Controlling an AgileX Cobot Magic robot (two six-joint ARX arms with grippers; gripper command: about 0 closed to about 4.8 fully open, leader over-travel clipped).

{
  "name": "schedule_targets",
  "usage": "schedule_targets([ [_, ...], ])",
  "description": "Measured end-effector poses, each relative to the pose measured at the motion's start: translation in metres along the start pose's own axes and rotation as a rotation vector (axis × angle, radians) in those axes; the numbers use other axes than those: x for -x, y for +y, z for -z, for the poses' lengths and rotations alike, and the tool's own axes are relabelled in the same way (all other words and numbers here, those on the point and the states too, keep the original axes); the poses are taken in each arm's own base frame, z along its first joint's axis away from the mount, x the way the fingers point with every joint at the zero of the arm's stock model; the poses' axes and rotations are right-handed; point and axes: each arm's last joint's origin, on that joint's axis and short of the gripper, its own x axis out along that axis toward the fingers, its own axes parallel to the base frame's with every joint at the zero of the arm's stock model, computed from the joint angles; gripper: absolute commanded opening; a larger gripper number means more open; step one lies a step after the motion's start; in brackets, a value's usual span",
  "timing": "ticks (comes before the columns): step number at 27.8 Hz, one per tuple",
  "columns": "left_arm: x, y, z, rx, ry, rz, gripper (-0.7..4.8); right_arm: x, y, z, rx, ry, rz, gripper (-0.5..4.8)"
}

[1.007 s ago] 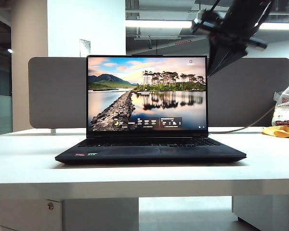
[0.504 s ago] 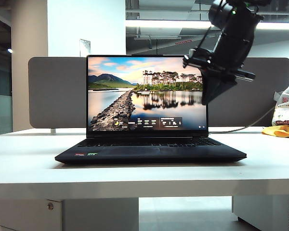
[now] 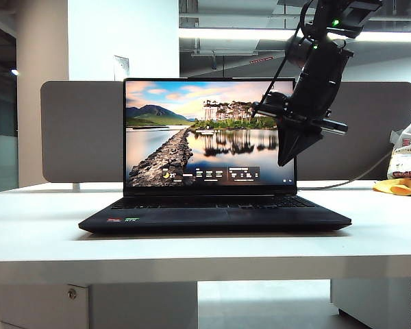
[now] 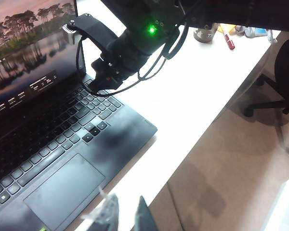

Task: Open the lid of the laptop and use the keypad to enter the password "123".

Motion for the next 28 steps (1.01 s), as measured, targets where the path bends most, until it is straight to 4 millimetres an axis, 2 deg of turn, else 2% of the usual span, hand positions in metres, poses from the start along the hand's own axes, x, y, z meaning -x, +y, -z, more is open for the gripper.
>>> schedule_targets([
  [6,0.000,0.000,0.000,0.001,0.004,-0.003,0.51,-0.029,-0.007,0.014,-0.030,0.142,0.017,-0.05],
  [12,0.000,0.000,0.001,0.002,0.008,-0.003,0.51,-0.033,-0.003,0.013,-0.019,0.130,0.010,-0.06],
  [16,0.000,0.000,0.001,0.001,0.008,-0.003,0.51,-0.054,0.000,0.018,-0.015,0.162,0.005,-0.06],
  [28,0.000,0.000,0.001,-0.013,0.008,-0.003,0.51,-0.055,0.002,0.014,-0.006,0.119,0.002,-0.05],
])
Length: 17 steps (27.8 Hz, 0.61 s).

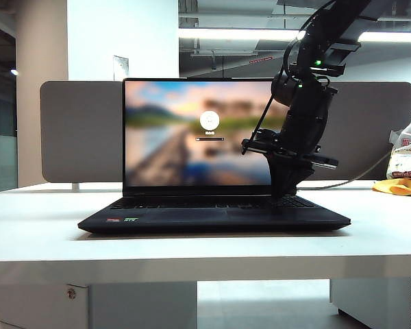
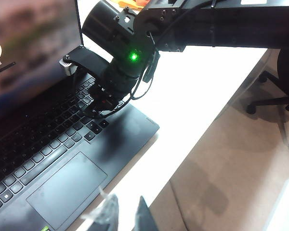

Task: Open the lid of the laptop and use the keypad to enter the password "123".

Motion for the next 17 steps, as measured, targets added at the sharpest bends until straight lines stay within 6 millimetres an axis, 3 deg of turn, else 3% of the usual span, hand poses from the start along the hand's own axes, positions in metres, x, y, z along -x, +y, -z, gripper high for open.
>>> schedule_targets([
  [17,0.0000,0.0000,0.0000,0.000,0.000,0.000,0.52,-0.0003,-0.0013,-0.0005,-0.001,-0.009,0.027,-0.05],
])
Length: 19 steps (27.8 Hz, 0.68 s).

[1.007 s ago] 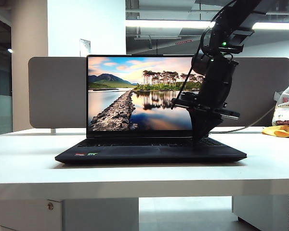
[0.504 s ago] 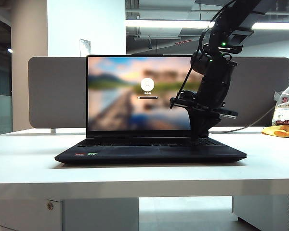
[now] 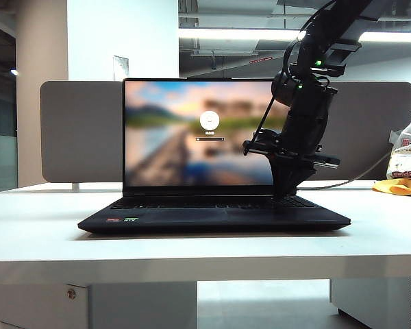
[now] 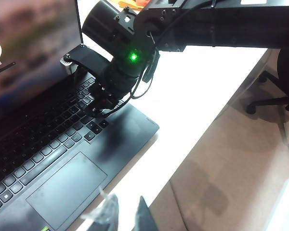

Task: Open the lid of the laptop and use the keypad to enter the password "123".

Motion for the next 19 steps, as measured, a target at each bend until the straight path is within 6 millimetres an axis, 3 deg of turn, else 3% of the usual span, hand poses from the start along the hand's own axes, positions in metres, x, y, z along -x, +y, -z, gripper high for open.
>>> schedule_targets([
  [9,0.000,0.000,0.000,0.000,0.000,0.000,0.51,-0.003,-0.001,0.000,0.000,-0.001,0.004,-0.06],
  [13,0.000,0.000,0.000,0.000,0.000,0.000,0.52,0.037,0.006,-0.012,0.017,-0.134,0.029,-0.06],
  [16,0.000,0.000,0.000,0.000,0.000,0.000,0.51,0.022,0.003,-0.005,0.008,-0.062,0.038,-0.05],
  [19,0.000,0.000,0.000,0.000,-0.001,0.000,0.52,0.025,0.001,-0.005,0.004,-0.061,0.059,-0.06],
])
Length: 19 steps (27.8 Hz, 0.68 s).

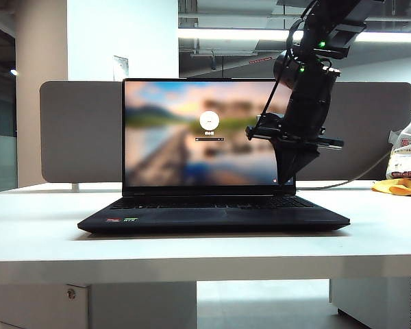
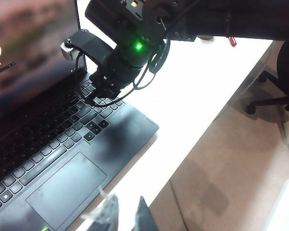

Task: Open the lid of the laptop and use the keypad to enter the password "123".

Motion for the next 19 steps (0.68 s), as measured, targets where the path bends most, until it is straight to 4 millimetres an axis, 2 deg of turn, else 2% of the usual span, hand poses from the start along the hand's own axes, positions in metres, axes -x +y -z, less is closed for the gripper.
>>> schedule_targets([
  [3,0.000,0.000,0.000,0.000,0.001,0.000,0.51,-0.003,-0.006,0.002,-0.011,0.022,0.014,-0.06],
  [19,0.000,0.000,-0.001,-0.003,-0.010,0.000,0.51,-0.019,-0.007,0.008,-0.014,0.073,0.008,-0.05],
])
